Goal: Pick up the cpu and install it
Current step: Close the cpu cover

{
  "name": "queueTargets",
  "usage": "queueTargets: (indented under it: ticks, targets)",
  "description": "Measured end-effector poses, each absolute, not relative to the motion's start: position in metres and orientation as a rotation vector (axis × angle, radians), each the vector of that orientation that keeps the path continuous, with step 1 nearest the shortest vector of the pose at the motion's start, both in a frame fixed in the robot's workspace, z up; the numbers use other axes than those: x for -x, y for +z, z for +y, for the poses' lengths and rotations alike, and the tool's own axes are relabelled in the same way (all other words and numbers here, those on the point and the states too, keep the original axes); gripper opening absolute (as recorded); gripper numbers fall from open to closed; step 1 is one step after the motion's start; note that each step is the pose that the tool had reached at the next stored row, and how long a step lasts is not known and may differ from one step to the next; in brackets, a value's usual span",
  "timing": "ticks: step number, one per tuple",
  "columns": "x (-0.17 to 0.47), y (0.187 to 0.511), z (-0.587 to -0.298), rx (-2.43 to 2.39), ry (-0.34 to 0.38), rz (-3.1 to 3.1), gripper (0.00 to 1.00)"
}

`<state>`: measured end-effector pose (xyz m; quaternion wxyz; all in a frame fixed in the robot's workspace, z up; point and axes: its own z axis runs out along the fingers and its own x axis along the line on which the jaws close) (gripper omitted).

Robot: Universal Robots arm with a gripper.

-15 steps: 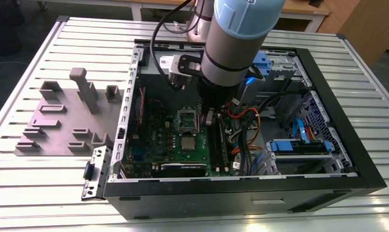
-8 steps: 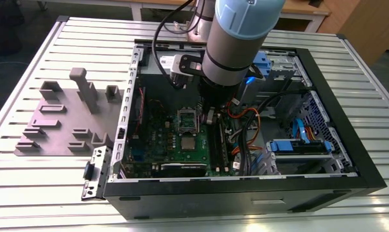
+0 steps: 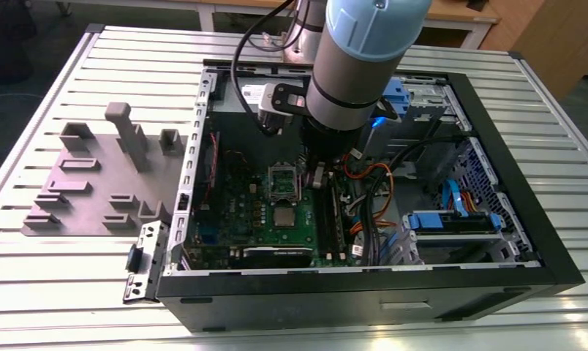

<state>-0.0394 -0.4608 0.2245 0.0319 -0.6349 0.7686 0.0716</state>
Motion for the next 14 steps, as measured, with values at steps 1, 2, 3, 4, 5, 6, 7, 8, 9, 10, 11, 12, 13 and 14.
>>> queueTargets:
  ticks: [1, 2, 3, 4, 5, 6, 7, 8, 9, 10, 11, 12, 13, 14]
  targets:
    - [0.0394, 0.2245, -0.4608, 1.955, 0.22, 2.367, 0.11]
    - [0.0394, 0.2245, -0.4607, 1.955, 0.22, 2.367, 0.11]
    - [0.0394, 0.2244, -0.4607, 1.955, 0.221, 2.366, 0.11]
    - [0.0393, 0.2244, -0.4607, 1.955, 0.222, 2.366, 0.11]
    - [0.0394, 0.2244, -0.4607, 1.954, 0.224, 2.365, 0.11]
    - [0.0393, 0.2243, -0.4608, 1.951, 0.23, 2.362, 0.11]
    - [0.0393, 0.2243, -0.4608, 1.947, 0.244, 2.355, 0.11]
    - [0.0393, 0.2241, -0.4607, 1.941, 0.257, 2.348, 0.11]
    - [0.0394, 0.2237, -0.4607, 1.938, 0.265, 2.344, 0.11]
    - [0.0393, 0.2233, -0.4606, 1.937, 0.266, 2.343, 0.11]
    - [0.0392, 0.2231, -0.4605, 1.937, 0.266, 2.343, 0.11]
    - [0.0391, 0.2227, -0.4606, 1.937, 0.266, 2.343, 0.11]
    - [0.039, 0.2221, -0.4604, 1.936, 0.267, 2.343, 0.11]
    - [0.0389, 0.2215, -0.4599, 1.935, 0.268, 2.343, 0.11]
